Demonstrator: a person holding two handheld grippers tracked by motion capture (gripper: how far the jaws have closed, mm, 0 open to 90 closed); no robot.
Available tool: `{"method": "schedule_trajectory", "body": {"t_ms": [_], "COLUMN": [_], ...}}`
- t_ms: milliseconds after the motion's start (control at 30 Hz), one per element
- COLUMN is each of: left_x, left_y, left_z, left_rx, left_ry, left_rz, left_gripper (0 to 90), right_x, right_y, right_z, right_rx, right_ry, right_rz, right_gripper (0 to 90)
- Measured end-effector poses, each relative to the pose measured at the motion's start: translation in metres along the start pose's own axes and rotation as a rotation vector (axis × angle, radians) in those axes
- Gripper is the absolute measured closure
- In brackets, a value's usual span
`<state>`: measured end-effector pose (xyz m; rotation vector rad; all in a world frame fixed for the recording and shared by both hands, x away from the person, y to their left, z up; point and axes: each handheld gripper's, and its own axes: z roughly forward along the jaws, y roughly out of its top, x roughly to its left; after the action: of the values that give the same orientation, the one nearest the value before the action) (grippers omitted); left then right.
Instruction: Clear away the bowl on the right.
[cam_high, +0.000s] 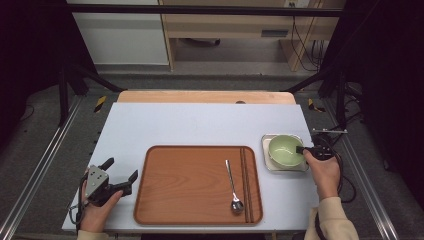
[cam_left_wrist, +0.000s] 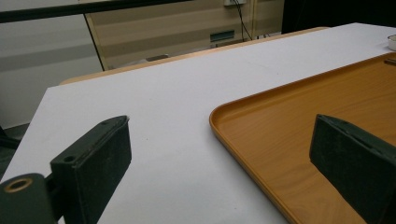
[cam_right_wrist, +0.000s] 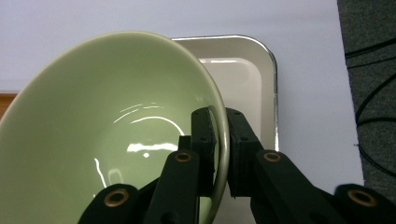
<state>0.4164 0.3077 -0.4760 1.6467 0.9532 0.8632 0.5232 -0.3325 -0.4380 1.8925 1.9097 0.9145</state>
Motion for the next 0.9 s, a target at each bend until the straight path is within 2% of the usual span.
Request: {"method": "schedule_trajectory", "body": {"t_ms": [200, 300, 367, 467, 567, 767, 900], "left_x": [0.0, -0.001, -0.001, 0.0, 0.001, 0.002, 0.002], "left_y": [0.0, 0.0, 0.0, 0.001, 0.001, 0.002, 0.002], "left_z": [0.001, 0.001, 0.001, 0.0, 0.0, -0.002, -0.002], "left_rx": [0.0, -0.002, -0.005, -0.008, -0.011, -0.014, -0.018], "left_ry": [-0.001, 0.0, -0.001, 0.002, 0.002, 0.006, 0.005], "left_rz": [0.004, 0.006, 0.003, 0.006, 0.002, 0.003, 0.0], "left_gripper": [5.2, 5.2, 5.2, 5.3, 5.3, 5.3, 5.3], "right_x": [0.006, 0.017, 0.029, 0.054, 0.085, 0.15, 0.184], "right_y": [0.001, 0.006, 0.009, 0.012, 0.01, -0.004, -0.019], "right_z": [-0.009, -0.019, -0.026, -0.034, -0.034, -0.018, -0.005], "right_rx": [-0.037, -0.075, -0.095, -0.11, -0.094, -0.021, 0.043], "right_ry": [0.021, 0.058, 0.08, 0.124, 0.184, 0.312, 0.36], "right_rz": [-0.022, -0.027, -0.059, -0.114, -0.18, -0.309, -0.385], "right_gripper": [83.4, 83.6, 83.7, 83.7, 83.7, 83.7, 83.6]}}
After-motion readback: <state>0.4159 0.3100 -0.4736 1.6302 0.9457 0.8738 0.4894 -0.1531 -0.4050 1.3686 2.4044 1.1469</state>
